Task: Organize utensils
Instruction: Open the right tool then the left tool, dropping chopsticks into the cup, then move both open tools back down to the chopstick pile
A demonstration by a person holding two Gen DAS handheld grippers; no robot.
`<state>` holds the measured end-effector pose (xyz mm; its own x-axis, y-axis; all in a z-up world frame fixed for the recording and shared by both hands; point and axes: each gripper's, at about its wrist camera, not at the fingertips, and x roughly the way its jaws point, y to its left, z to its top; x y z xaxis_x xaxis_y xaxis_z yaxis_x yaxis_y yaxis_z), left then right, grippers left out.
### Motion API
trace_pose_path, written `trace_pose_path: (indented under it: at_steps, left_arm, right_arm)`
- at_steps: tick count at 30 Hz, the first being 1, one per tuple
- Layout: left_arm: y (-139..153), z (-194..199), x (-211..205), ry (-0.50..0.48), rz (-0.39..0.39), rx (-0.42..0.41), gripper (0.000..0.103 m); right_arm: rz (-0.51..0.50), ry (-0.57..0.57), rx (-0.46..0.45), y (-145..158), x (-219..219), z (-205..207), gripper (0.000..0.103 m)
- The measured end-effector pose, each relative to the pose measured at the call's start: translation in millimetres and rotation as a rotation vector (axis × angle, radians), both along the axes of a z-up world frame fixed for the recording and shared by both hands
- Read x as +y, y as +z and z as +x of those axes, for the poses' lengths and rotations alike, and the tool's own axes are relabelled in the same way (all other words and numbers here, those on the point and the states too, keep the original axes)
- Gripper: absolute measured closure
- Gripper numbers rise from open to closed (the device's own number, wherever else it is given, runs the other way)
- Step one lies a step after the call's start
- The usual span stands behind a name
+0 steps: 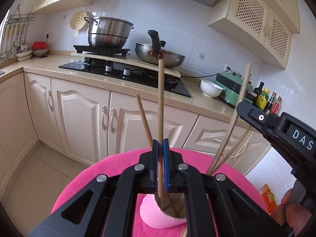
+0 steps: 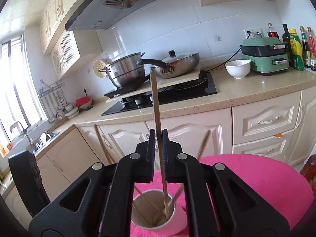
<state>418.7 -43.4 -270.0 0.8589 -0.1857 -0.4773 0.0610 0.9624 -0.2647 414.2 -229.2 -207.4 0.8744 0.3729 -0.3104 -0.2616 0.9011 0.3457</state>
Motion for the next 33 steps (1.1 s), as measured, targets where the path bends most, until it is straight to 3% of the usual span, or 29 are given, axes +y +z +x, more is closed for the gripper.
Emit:
trace_pose_path:
  at_steps: [16,17,19,23,28,33]
  left_arm:
    - [0.0,-23.8,-2.0,-0.031,0.046,0.064,0.095]
    - [0.3,-25.0,-1.7,-0.034,0.048,0.071,0.093]
    - [1.6,-28.7,-0.2,-0.037,0.046,0.080,0.074]
    - [4.6,-38.0,3.9,-0.047,0.047,0.097,0.071]
    - [-4.5,-53.1,12.9,-0.056,0.066,0.169,0.070]
    - [-28.5,-63.9,15.4,-0.125,0.087,0.314,0.070]
  right_arm:
    - [-0.046,0.002,0.067,-10.4,-0.8,-30.9,0.096]
    - [-0.051,-0.002,0.074,-11.6,-1.6,-33.2,0.096]
    - [-0.057,-0.006,0.097,-14.5,-2.8,-36.9,0.095]
    - [-0.087,-0.026,0.136,-21.8,-6.3,-49.3,0.095]
    - [-0.120,-0.037,0.201,-37.5,-12.6,-66.2,0.095]
    - [-0.147,-0.044,0.282,-57.4,-17.0,-83.5,0.095]
